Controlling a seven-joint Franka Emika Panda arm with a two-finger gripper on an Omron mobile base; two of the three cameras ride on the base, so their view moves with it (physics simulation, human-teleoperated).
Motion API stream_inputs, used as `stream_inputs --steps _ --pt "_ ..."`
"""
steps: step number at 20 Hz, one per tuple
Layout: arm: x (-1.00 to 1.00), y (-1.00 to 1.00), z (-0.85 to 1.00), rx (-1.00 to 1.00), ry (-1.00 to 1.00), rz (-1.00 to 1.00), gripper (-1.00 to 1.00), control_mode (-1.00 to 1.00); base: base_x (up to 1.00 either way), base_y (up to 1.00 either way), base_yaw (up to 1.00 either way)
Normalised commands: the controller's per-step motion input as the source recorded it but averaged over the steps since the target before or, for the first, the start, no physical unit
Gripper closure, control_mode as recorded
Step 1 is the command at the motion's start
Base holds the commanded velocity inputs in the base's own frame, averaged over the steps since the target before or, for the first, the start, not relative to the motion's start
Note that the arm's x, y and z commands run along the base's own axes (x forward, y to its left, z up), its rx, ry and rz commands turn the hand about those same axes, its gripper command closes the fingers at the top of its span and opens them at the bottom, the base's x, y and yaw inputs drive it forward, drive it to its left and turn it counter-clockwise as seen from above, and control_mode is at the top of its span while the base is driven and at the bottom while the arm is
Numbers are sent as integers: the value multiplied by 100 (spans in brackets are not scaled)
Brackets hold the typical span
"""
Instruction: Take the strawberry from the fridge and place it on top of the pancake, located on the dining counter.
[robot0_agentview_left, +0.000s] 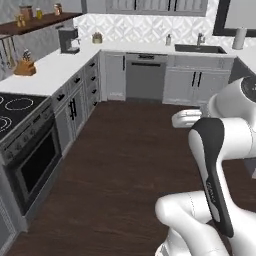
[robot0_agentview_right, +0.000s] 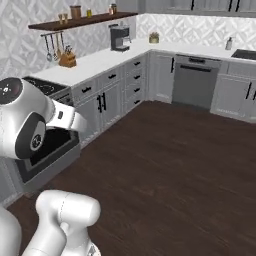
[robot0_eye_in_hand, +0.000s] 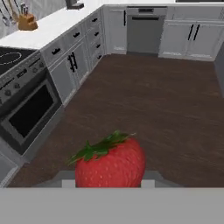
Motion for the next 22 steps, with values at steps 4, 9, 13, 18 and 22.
stream_inputs --steps 4,9,13,18,22 --pt "0 0 0 0 0 0 100 100 11 -67 -81" --pt "0 0 0 0 0 0 100 100 33 -72 -73" --pt "0 0 0 0 0 0 100 100 86 -67 -55" --pt "0 0 0 0 0 0 100 100 100 -42 -42" --pt "0 0 0 0 0 0 100 100 100 0 -34"
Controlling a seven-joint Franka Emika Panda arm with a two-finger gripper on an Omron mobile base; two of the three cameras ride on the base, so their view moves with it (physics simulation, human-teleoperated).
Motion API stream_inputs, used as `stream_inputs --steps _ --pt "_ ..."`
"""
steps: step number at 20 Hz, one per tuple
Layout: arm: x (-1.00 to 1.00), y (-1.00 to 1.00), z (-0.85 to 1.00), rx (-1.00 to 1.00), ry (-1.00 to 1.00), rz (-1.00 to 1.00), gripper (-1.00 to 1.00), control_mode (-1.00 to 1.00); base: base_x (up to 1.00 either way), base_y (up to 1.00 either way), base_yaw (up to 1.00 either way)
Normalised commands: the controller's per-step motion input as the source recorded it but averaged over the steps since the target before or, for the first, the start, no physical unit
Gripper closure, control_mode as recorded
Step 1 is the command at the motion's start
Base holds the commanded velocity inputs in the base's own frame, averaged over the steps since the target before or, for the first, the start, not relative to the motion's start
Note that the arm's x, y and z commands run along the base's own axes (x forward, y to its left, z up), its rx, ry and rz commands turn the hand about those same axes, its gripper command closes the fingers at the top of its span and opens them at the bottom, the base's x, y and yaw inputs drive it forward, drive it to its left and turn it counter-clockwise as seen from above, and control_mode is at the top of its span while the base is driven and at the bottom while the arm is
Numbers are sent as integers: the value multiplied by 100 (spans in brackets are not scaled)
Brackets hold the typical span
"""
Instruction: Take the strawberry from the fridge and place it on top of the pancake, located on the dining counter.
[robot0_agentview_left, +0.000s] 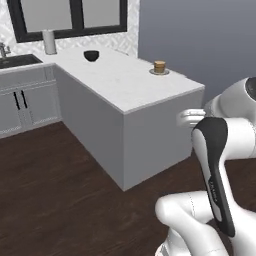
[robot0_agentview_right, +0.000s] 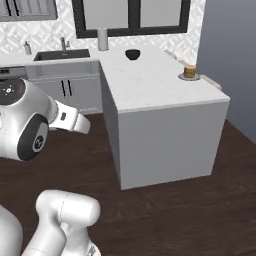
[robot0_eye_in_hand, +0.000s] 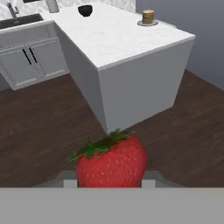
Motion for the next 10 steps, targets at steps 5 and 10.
stream_inputs --steps 5,10 --pt "0 0 0 0 0 0 100 100 100 -4 -29" --pt "0 0 0 0 0 0 100 100 100 -74 -2"
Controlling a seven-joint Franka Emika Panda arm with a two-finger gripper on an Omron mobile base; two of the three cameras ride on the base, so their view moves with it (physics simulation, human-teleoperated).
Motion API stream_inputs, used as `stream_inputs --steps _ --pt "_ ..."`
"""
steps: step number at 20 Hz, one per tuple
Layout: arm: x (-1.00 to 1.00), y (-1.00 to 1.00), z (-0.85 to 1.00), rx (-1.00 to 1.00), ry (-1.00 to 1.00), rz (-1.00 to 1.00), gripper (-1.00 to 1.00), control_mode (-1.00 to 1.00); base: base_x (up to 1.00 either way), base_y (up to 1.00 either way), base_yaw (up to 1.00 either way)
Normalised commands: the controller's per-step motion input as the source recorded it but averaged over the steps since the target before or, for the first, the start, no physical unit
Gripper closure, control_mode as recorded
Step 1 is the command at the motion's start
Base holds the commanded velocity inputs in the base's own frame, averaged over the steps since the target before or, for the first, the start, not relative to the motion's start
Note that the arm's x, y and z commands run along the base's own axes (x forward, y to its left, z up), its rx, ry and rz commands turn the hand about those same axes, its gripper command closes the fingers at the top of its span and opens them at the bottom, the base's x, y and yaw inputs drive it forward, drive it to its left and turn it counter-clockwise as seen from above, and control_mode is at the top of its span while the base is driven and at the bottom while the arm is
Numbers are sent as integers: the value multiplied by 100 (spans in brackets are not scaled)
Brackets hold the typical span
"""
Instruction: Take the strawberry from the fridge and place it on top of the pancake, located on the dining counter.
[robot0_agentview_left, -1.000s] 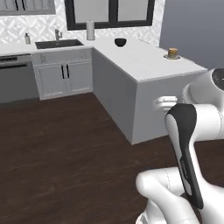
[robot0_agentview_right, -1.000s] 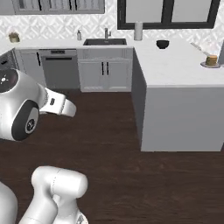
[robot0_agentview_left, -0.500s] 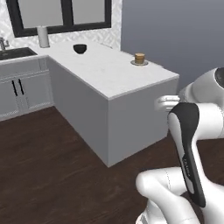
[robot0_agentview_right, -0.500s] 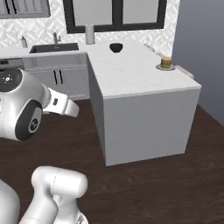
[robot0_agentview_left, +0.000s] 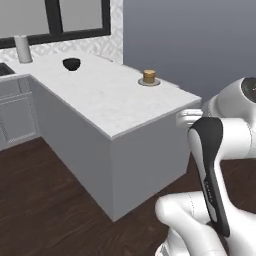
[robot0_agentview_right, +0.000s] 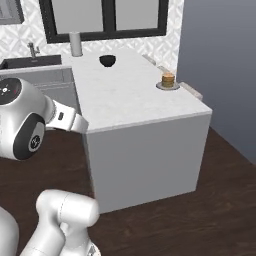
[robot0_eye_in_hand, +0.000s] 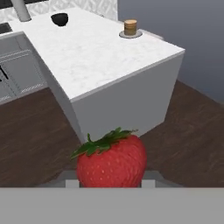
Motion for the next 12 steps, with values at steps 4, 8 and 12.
stream_inputs --steps 4,8,12 --pt "0 0 0 0 0 0 100 100 100 -100 23" --pt "0 0 0 0 0 0 100 100 100 -100 31" --pt "0 0 0 0 0 0 100 100 100 -100 34"
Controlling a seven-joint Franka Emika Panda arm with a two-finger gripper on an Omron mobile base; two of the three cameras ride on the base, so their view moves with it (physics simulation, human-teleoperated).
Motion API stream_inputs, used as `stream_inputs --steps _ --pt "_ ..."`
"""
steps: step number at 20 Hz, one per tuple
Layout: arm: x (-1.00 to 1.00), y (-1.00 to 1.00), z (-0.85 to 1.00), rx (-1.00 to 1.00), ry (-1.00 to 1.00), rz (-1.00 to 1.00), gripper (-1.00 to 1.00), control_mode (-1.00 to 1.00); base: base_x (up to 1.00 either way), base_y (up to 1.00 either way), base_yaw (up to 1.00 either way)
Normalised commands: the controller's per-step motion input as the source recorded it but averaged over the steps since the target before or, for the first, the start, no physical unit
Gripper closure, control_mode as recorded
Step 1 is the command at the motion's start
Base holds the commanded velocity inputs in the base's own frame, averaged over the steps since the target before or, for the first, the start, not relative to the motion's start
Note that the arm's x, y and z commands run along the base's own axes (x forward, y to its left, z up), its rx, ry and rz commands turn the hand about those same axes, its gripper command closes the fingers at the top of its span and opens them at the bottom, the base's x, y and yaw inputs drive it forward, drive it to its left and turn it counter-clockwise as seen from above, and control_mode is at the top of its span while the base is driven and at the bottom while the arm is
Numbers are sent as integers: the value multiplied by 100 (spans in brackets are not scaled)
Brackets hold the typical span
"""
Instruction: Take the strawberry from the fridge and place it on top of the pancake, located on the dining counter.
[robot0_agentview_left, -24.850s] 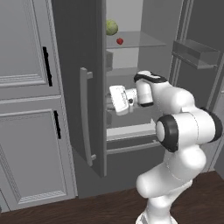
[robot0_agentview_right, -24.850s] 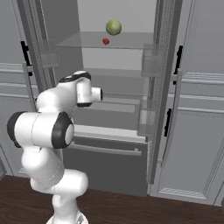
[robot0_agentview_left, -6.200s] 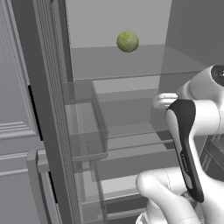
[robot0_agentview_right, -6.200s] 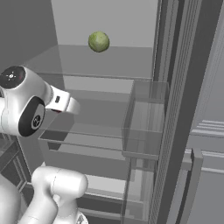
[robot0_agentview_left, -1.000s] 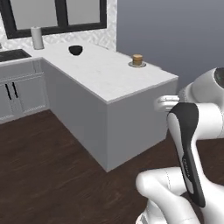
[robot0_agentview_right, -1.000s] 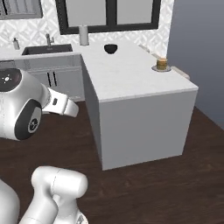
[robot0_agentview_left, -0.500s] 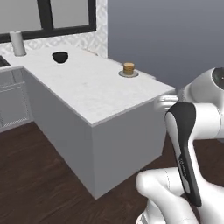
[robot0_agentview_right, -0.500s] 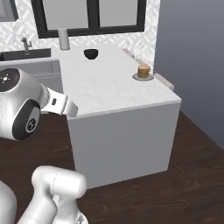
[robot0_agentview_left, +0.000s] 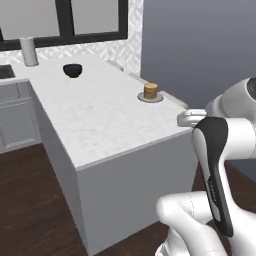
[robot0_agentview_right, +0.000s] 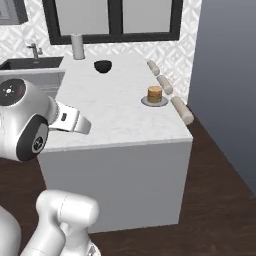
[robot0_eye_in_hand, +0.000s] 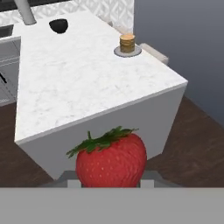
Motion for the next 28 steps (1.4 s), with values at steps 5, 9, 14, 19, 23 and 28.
stream_inputs --steps 5,9,14,19,23,28 --pt "0 0 0 0 0 0 100 100 99 -100 33" --pt "0 0 0 0 0 0 100 100 37 -100 27" --pt "0 0 0 0 0 0 100 100 0 -100 24" --pt "0 0 0 0 0 0 100 100 25 -100 32" --pt "0 0 0 0 0 0 100 100 46 -100 42" --pt "0 0 0 0 0 0 100 100 45 -100 45"
